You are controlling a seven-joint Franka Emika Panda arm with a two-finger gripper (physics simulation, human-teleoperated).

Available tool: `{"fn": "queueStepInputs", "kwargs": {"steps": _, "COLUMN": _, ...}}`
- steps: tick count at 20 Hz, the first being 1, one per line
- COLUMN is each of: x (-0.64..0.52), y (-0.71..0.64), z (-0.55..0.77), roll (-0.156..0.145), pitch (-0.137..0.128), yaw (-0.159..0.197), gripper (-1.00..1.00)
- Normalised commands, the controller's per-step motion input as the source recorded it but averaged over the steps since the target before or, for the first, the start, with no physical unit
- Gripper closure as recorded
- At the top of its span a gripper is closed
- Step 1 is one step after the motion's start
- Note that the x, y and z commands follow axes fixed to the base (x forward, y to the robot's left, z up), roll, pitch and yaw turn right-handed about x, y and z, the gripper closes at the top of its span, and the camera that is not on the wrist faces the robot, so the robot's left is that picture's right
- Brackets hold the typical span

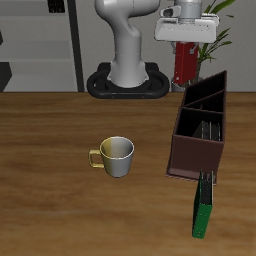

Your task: Place the left yellow book into the left desk caddy's right compartment and place the right yellow book into the left desk caddy's right compartment and place the red book into the left desk caddy's left compartment

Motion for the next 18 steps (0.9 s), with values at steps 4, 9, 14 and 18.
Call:
{"fn": "queueStepInputs", "kwargs": {"steps": 4, "x": -0.10, "y": 0.26, "z": -0.12, "roll": 0.070, "pitch": 0.037, "yaw": 0.024, "gripper": 1.00}}
{"fn": "queueStepInputs", "kwargs": {"steps": 9, "x": -0.07, "y": 0.19, "z": 0.02, "roll": 0.034, "pitch": -0.010, "yaw": 0.017, "gripper": 1.00}}
{"fn": "queueStepInputs", "kwargs": {"steps": 14, "x": 0.04, "y": 0.16, "z": 0.00, "roll": 0.028, "pitch": 0.012, "yaw": 0.013, "gripper": 1.00}}
{"fn": "queueStepInputs", "kwargs": {"steps": 18, "x": -0.04, "y": 0.22, "z": 0.02, "roll": 0.033, "pitch": -0.018, "yaw": 0.031, "gripper": 1.00}}
